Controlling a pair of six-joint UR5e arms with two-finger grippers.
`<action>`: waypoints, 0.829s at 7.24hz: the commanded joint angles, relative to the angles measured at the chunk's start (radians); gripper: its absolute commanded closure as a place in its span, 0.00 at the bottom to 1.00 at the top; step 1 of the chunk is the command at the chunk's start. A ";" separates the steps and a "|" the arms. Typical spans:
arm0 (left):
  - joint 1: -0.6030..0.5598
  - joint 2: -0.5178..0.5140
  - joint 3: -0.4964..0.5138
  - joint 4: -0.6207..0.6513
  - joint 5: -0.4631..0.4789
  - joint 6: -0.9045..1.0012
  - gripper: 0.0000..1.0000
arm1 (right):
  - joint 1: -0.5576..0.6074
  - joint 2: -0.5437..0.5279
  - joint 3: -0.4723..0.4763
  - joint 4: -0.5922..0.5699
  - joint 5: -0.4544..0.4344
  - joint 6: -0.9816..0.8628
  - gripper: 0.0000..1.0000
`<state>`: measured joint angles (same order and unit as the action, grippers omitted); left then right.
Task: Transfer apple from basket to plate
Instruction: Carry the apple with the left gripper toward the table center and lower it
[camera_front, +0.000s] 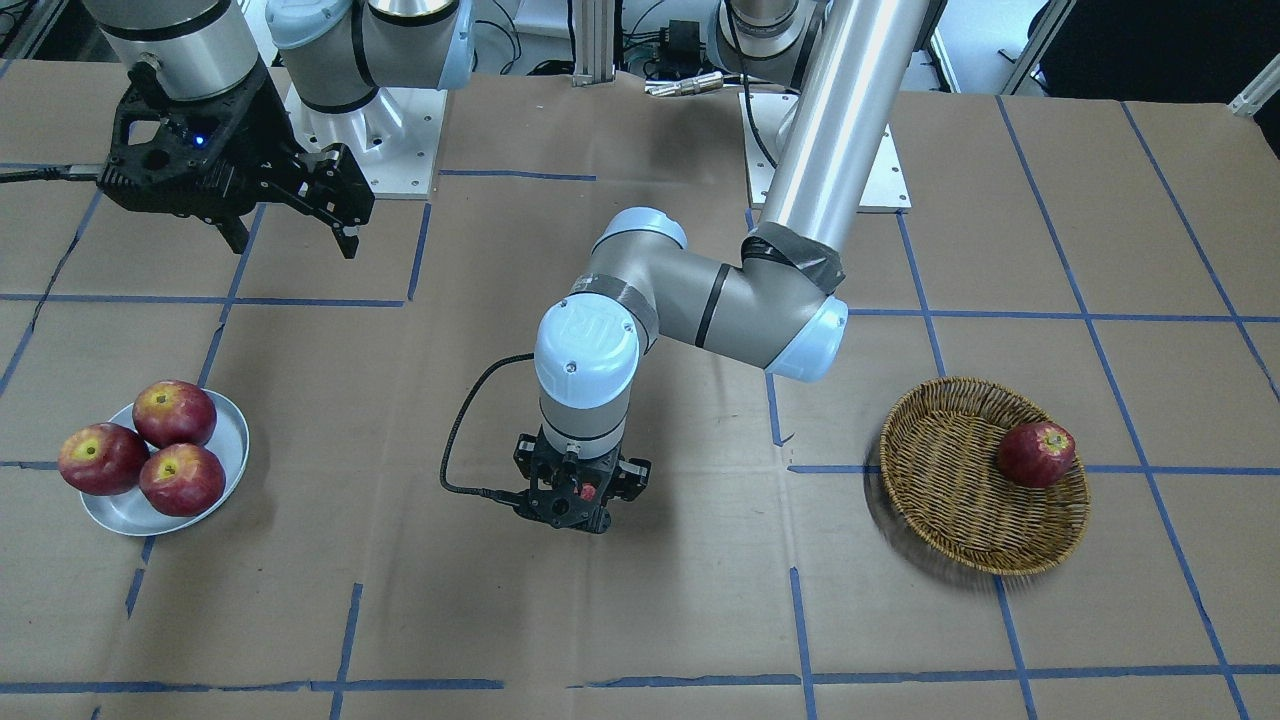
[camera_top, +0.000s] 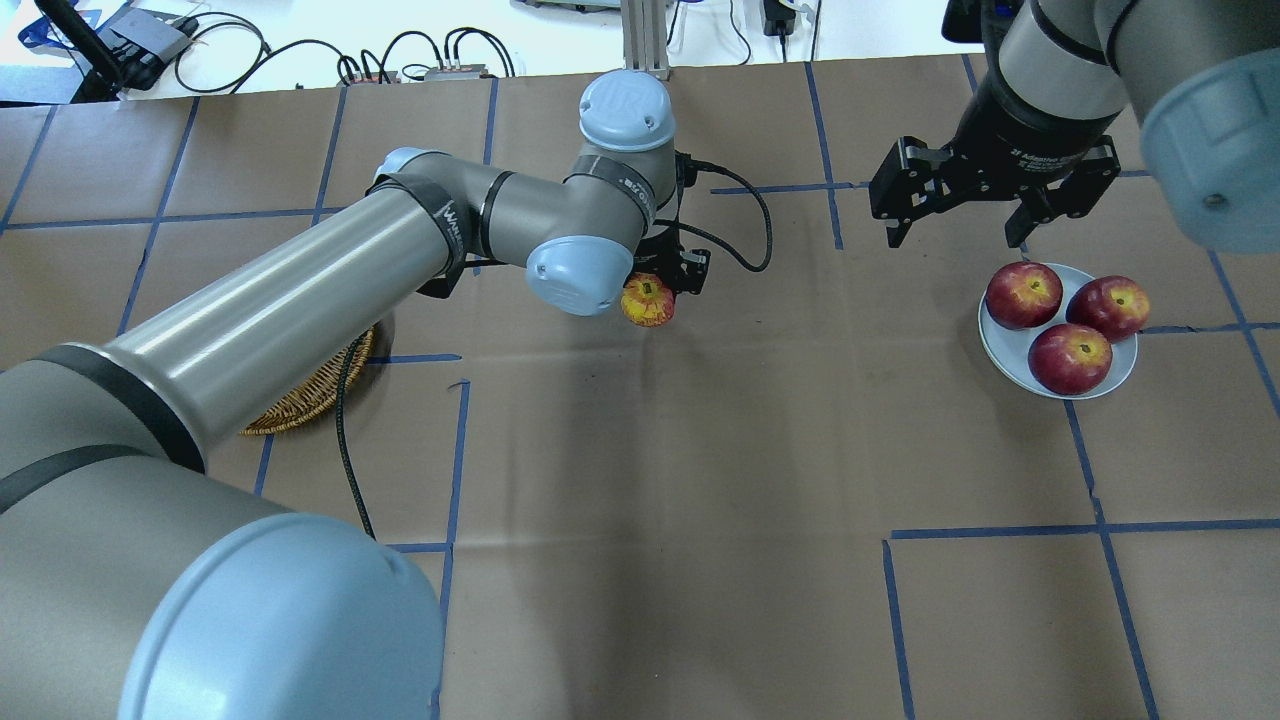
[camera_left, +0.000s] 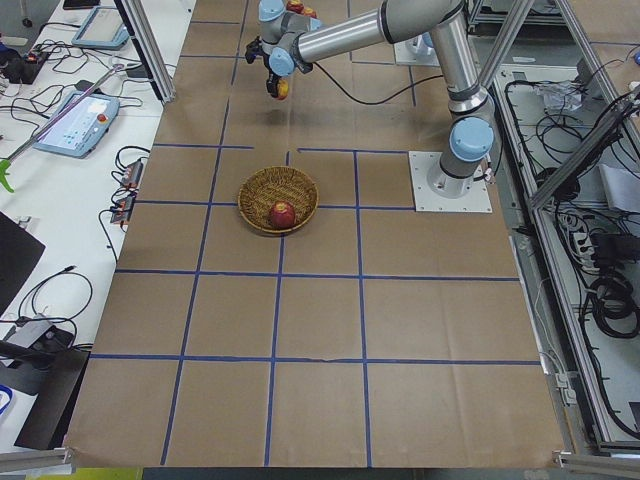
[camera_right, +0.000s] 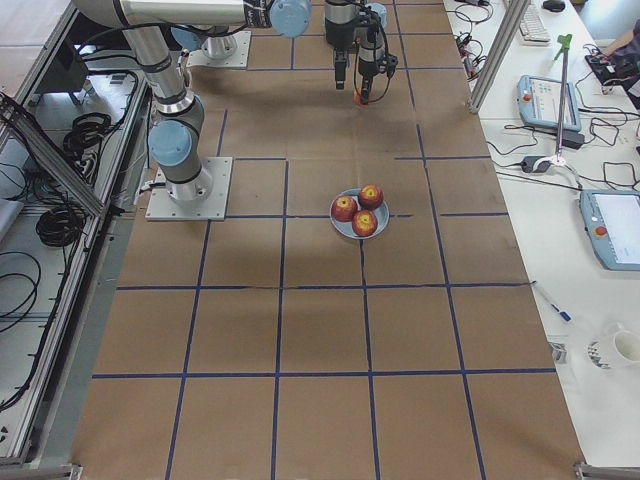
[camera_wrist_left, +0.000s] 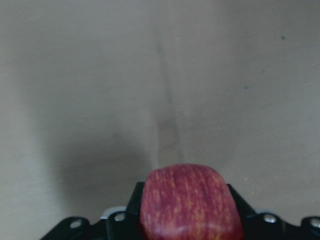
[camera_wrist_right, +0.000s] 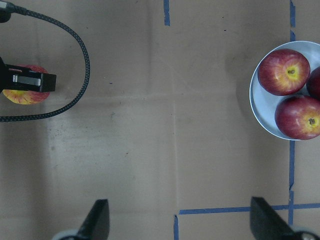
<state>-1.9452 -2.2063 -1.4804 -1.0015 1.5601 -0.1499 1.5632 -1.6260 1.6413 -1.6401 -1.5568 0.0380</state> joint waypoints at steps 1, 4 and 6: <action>-0.007 -0.016 -0.005 -0.002 0.008 -0.003 0.49 | 0.000 0.000 0.000 0.000 0.000 0.000 0.00; -0.012 -0.033 -0.004 -0.002 0.008 -0.004 0.36 | 0.000 0.002 -0.002 -0.001 0.004 0.000 0.00; -0.015 -0.001 0.003 -0.059 0.008 -0.007 0.01 | 0.000 0.000 -0.002 0.000 0.006 0.000 0.00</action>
<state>-1.9584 -2.2301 -1.4834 -1.0176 1.5676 -0.1554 1.5631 -1.6255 1.6399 -1.6409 -1.5535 0.0383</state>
